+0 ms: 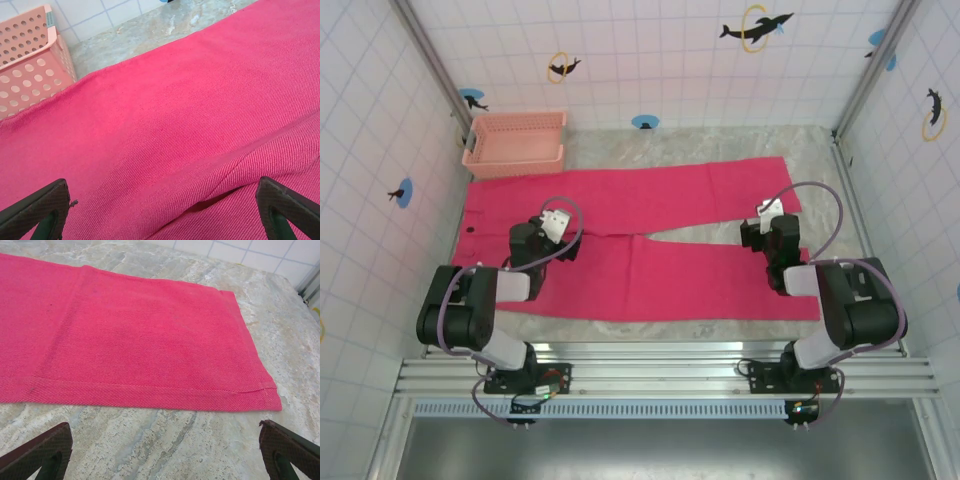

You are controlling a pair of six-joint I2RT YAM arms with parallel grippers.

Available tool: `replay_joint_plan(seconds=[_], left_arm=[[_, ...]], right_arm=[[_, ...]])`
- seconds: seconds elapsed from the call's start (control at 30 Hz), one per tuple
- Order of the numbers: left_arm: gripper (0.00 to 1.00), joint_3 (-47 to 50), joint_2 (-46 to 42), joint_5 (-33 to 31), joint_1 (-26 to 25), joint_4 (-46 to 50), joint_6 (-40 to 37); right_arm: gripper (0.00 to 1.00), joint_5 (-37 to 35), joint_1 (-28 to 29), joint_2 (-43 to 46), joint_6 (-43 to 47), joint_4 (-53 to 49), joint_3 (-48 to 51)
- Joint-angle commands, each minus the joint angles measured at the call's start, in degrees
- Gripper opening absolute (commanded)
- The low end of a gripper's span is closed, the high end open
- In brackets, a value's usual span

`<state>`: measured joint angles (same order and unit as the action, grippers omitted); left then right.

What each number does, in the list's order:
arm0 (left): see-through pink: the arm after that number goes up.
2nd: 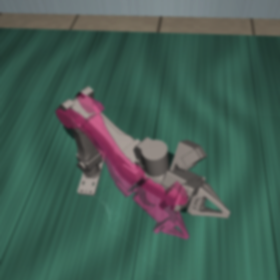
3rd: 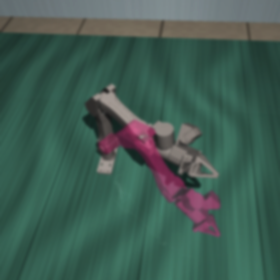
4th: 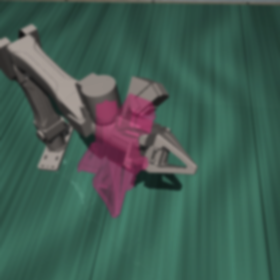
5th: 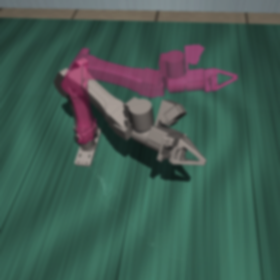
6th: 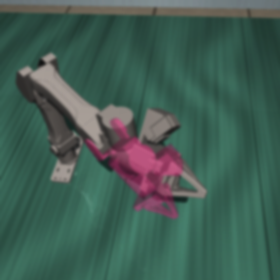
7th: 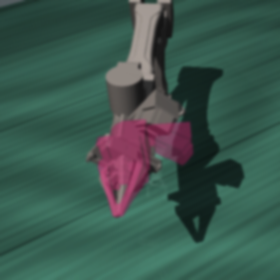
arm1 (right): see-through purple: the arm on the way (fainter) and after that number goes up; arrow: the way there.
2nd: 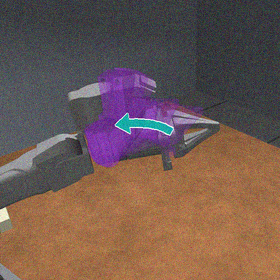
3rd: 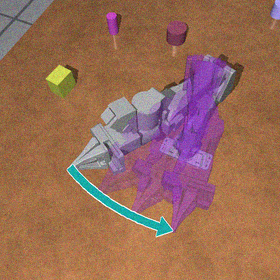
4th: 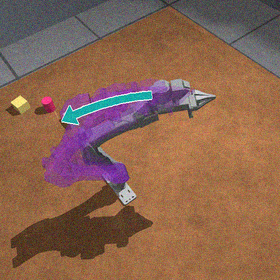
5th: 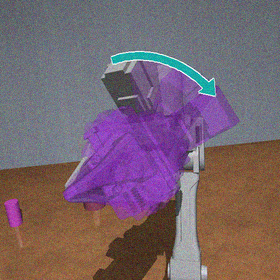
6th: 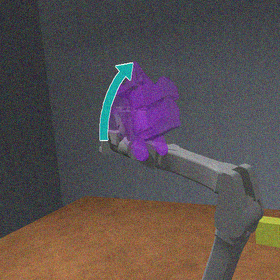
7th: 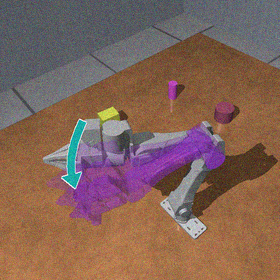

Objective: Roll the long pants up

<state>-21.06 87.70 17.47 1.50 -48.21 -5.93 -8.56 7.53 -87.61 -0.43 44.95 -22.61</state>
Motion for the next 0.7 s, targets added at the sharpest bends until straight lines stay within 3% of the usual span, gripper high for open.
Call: replay_joint_plan(seconds=[0.0, 0.6, 0.63, 0.67], left_arm=[[0.97, -0.93, -0.45, 0.11, -0.4, -1.82, -0.18], [0.98, -0.85, -0.72, -0.1, -0.36, -2.29, 0.03], [0.98, -1.77, -1.45, -0.59, -0.37, -1.43, 0.71], [0.98, -4.28, -4.56, -2.61, -0.42, 6.45, 0.9]], right_arm=[[0.99, -0.16, -0.17, 0.6, -0.37, 1.33, -1.03], [0.99, 0.0, -0.24, 0.62, -0.3, 1.63, -1.02], [0.99, 1.34, -0.09, 1.52, 0.53, 0.62, -1.55], [0.99, 2.42, 0.84, 4.26, 2.18, -6.45, -4.01]])
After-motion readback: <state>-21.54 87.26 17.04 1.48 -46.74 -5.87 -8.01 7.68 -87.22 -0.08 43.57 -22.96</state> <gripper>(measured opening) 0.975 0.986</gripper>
